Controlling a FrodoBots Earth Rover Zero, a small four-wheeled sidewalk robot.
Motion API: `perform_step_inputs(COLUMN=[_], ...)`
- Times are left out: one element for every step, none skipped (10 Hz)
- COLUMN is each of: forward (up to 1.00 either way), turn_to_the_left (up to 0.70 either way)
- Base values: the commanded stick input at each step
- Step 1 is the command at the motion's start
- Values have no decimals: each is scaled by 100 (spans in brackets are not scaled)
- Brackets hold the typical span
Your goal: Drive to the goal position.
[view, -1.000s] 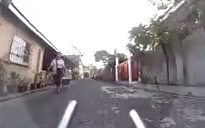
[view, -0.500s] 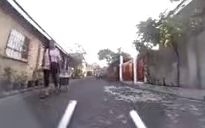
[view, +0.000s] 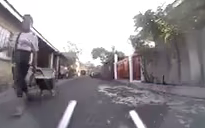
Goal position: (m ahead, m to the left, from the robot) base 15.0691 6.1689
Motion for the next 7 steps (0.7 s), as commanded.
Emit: perform_step_inputs(forward=[85, 85, 85, 85, 85, 85, 85], turn_to_the_left=[-34, -34, -34, -34, -34, -19, -4])
